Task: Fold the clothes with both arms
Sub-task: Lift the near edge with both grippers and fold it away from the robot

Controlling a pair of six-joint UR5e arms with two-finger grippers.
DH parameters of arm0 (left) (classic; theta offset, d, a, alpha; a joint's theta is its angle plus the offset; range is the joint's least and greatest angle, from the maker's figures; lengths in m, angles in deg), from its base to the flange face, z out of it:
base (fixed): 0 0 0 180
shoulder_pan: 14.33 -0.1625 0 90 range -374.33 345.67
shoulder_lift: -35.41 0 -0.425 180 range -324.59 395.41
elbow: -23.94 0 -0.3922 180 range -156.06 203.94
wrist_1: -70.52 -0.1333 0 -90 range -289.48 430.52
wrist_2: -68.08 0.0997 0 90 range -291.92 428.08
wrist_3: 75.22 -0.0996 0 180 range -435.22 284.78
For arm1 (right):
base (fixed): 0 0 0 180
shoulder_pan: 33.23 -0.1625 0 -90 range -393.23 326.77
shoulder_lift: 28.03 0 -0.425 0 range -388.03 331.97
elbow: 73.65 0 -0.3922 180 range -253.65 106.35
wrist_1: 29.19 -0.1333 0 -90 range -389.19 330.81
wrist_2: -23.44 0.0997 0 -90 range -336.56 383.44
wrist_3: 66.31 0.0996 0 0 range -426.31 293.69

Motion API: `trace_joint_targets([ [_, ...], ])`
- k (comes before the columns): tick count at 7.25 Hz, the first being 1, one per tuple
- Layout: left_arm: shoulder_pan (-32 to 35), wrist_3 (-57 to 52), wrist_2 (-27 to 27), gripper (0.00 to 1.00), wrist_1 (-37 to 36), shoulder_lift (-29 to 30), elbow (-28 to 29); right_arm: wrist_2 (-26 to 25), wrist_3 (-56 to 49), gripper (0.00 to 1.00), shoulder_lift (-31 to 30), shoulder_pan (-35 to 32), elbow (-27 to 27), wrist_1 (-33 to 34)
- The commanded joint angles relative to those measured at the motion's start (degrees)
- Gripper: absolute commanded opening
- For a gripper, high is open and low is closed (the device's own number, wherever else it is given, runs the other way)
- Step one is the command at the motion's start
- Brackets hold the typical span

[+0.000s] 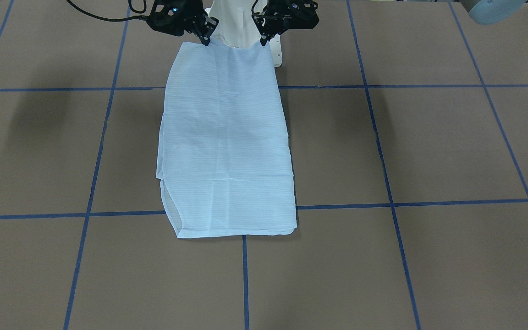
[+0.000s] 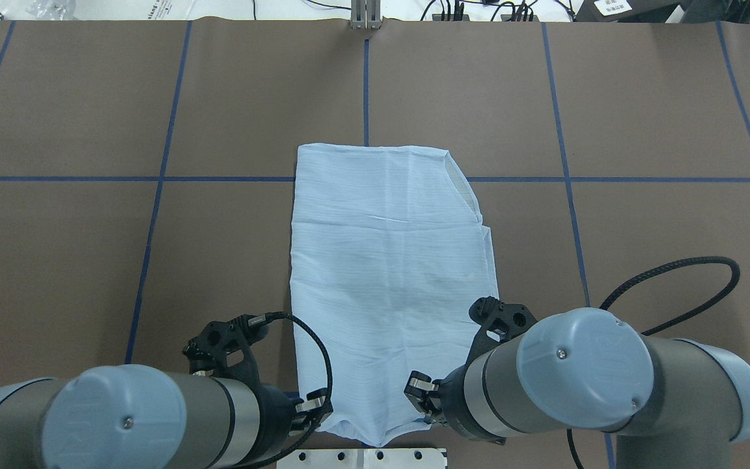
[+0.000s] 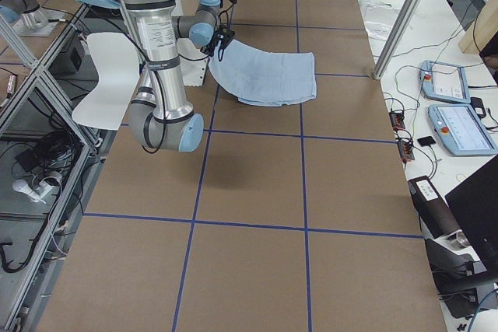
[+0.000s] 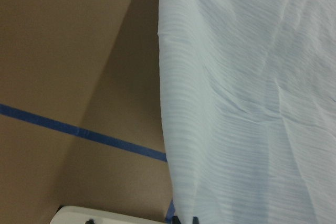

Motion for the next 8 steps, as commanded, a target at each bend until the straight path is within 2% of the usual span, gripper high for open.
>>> trace_joint_targets([
  [1, -3.1, 0.2, -1.0, 0.0, -7.4, 0.1, -8.4, 4.0, 0.1, 0.0, -0.6, 0.2, 3.1, 0.3],
  [3, -3.1, 0.2, -3.3, 0.0, -11.3, 0.3, -11.8, 7.3, 0.1, 0.0, -1.0, -0.6, 5.2, 0.2],
  [5, -2.0, -0.4, -3.3, 0.0, -11.3, 0.6, -10.8, 7.8, 0.0, 0.0, -0.8, -3.8, 3.6, 0.3],
  [8, 8.4, -6.0, -3.5, 0.0, -7.2, 1.7, -5.8, 8.1, -3.2, 0.0, 1.7, -10.7, -1.4, 0.2],
])
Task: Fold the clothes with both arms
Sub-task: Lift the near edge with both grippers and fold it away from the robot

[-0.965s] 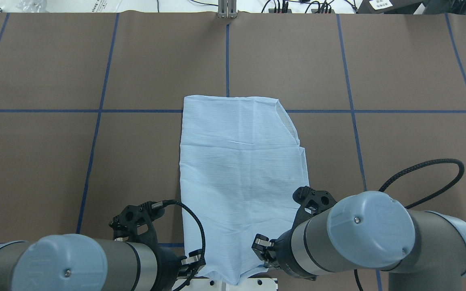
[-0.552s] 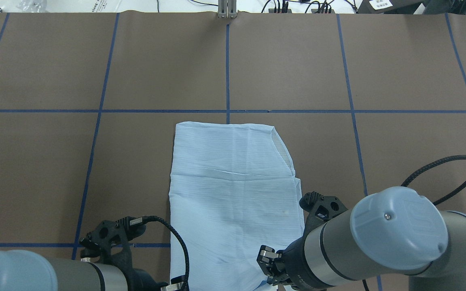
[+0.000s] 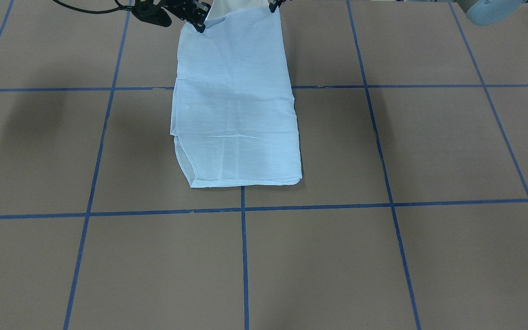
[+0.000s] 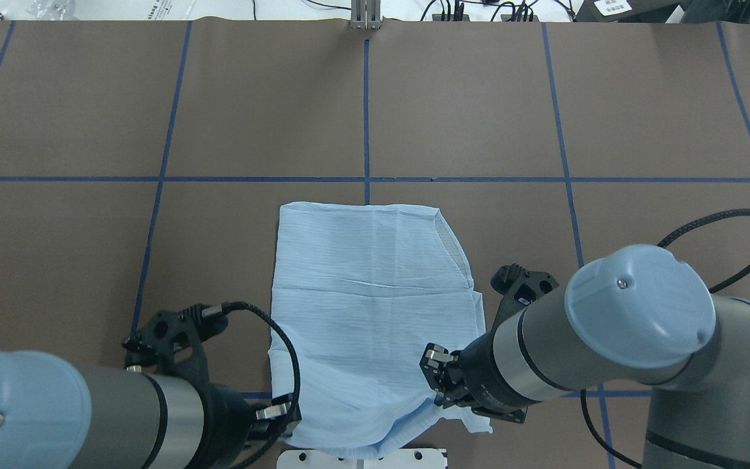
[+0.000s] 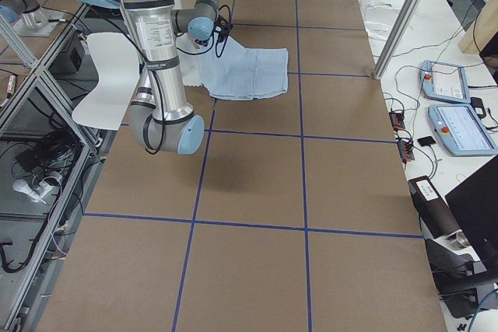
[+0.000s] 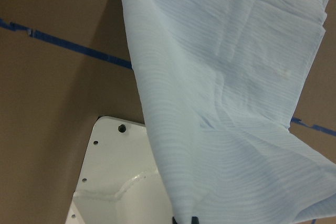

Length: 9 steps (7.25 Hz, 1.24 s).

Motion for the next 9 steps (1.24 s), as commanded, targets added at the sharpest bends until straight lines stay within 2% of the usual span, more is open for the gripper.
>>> trace_joint_targets([
  [1, 6.0, -3.0, -0.2, 0.0, 6.8, 0.5, 7.1, 0.0, -3.7, 0.0, 3.0, -4.7, -5.7, 0.0],
  [4, 8.3, -3.0, -0.1, 0.0, 15.4, 0.4, 16.1, -0.3, -9.0, 0.0, 5.7, -7.4, -14.5, -0.6],
  [7, 11.3, -4.2, -0.2, 0.0, 17.0, 0.4, 18.3, -0.3, -11.3, 0.0, 8.4, -11.0, -17.6, -0.7],
  [9, 14.0, -5.0, -0.2, 0.0, 18.0, 0.5, 20.2, -0.4, -14.3, 0.0, 11.6, -12.7, -22.9, -0.8],
])
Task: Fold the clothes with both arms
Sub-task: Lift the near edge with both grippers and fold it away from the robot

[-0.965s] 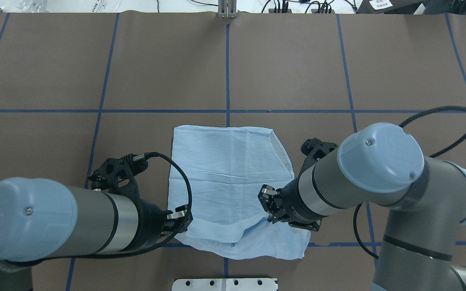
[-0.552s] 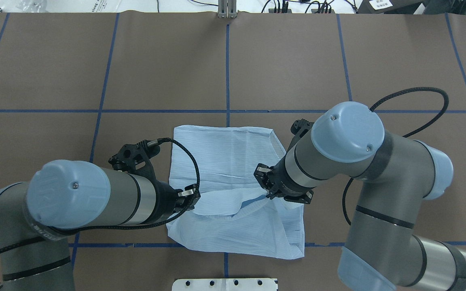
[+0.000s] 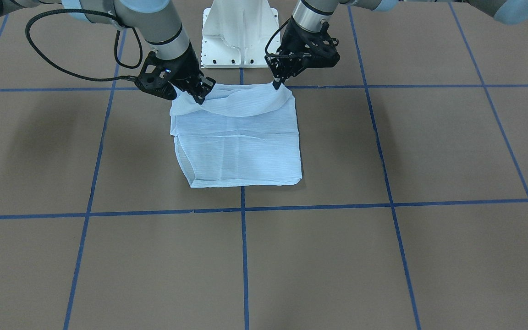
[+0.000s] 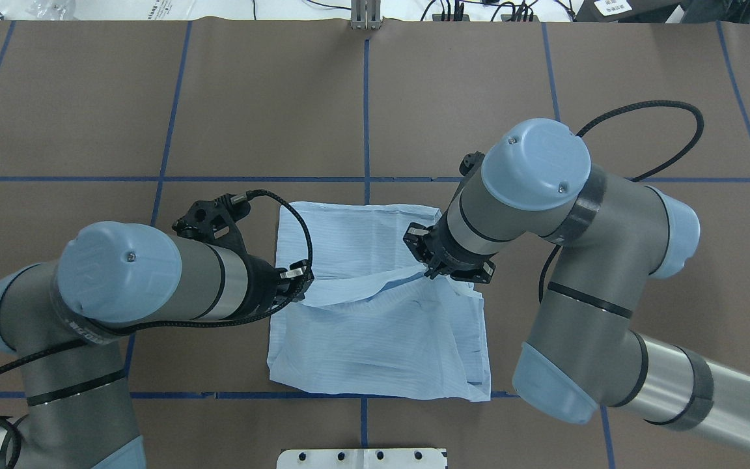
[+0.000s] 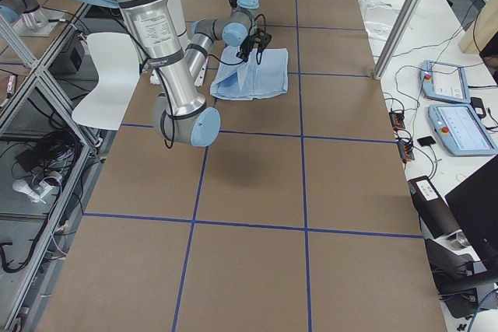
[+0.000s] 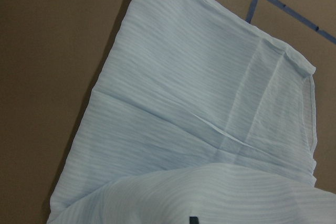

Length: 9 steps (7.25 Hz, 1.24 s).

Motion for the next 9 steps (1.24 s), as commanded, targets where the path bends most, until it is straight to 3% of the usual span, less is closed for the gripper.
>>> trace_joint_targets([
  [1, 2.8, -0.4, 0.0, 0.0, 4.5, 0.1, 3.0, 0.0, -3.9, 0.0, 3.9, -1.7, -6.9, -0.8],
  [4, 6.1, -0.5, 0.0, 0.0, 16.6, 0.4, 13.8, 0.1, -4.1, 0.0, 4.5, -2.2, -10.8, -4.8],
  [7, 7.1, -1.7, 0.0, 0.0, 17.7, 0.4, 16.0, 0.2, -4.4, 0.0, 7.2, -2.8, -16.4, -4.9],
  [9, 7.1, -1.6, 0.0, 0.0, 19.7, 0.8, 17.8, 0.2, -4.2, 0.0, 7.6, -3.2, -19.4, -8.6],
])
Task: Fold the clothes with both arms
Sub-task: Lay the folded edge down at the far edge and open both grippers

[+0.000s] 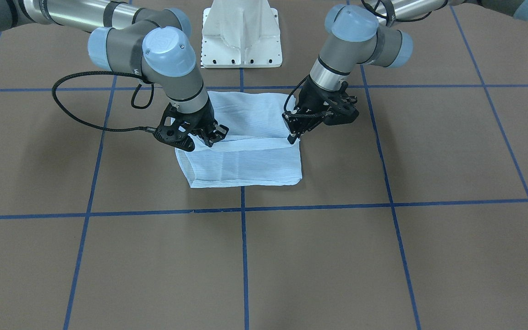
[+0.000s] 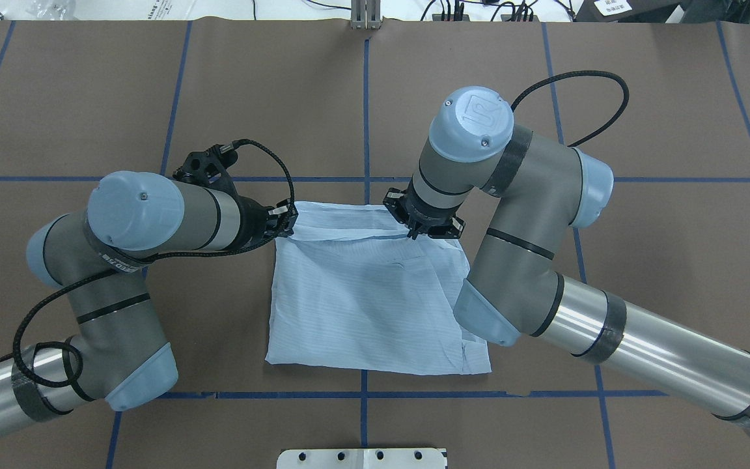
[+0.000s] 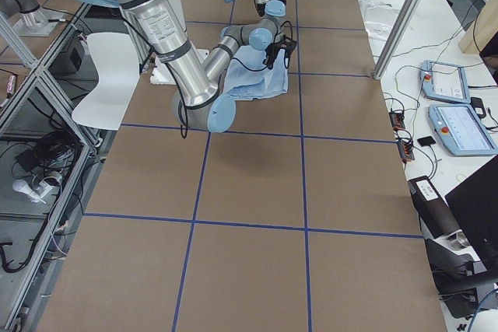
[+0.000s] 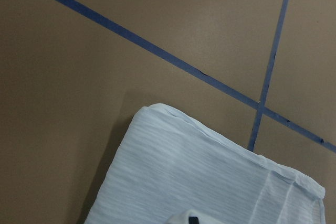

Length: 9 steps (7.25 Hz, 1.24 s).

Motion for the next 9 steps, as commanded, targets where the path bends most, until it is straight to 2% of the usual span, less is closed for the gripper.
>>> trace_joint_targets([
  [1, 0.0, 0.0, 0.0, 0.0, 3.3, 0.8, 3.2, 0.0, 0.0, 0.0, 0.3, -0.3, -2.1, -2.3],
  [2, 0.0, 0.0, 0.0, 0.0, 4.4, 1.7, 4.9, 0.0, -0.1, 0.0, 0.3, -0.4, -2.1, -2.3],
  [7, 1.3, -1.3, 0.1, 0.0, 4.3, 1.6, 6.1, -0.1, -1.2, 0.0, 2.2, -0.5, -6.6, -2.4],
  [9, 1.4, -1.3, 0.0, 0.0, 4.4, 1.6, 6.3, 0.0, -1.4, 0.0, 2.3, -1.1, -7.9, -4.5],
])
